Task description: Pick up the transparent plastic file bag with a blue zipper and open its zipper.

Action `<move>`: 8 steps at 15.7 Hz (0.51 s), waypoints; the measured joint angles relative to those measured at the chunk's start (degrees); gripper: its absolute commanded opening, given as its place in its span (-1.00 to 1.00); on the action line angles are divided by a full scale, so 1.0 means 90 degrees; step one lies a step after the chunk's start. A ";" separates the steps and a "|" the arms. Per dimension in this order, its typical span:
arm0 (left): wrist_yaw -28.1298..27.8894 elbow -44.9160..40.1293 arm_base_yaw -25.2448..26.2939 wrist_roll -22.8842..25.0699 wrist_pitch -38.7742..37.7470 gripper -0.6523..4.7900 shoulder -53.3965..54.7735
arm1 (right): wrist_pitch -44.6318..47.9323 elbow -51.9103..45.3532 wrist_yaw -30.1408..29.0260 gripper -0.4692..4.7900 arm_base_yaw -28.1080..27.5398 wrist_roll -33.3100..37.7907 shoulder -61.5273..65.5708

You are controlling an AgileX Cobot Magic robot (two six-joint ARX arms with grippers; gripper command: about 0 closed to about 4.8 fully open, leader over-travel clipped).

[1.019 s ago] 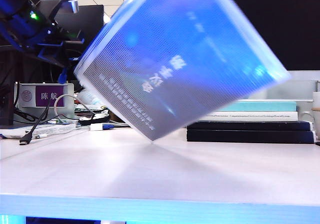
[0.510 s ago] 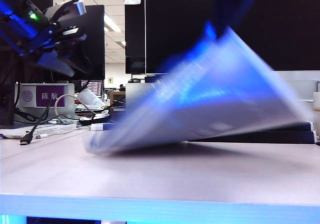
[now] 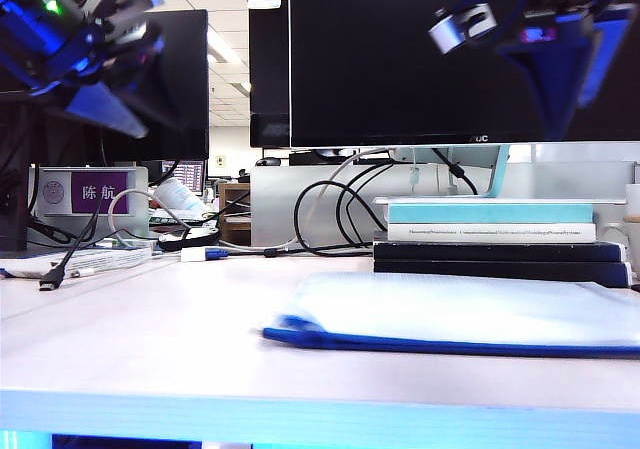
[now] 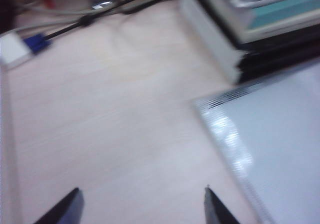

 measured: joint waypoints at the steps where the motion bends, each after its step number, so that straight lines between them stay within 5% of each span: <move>1: 0.0442 0.0000 0.0000 0.0005 -0.0090 0.30 -0.0058 | -0.0090 0.0002 -0.0631 1.00 -0.0170 0.0107 -0.0073; 4: 0.1251 0.0015 0.0100 0.0274 -0.1110 0.24 -0.0483 | -0.0690 0.0002 -0.2460 1.00 -0.0648 0.0661 -0.0491; 8: 0.1253 0.0019 0.0867 0.0425 -0.2844 0.24 -0.2645 | -0.0959 -0.0002 -0.2630 1.00 -0.0789 0.1443 -0.2297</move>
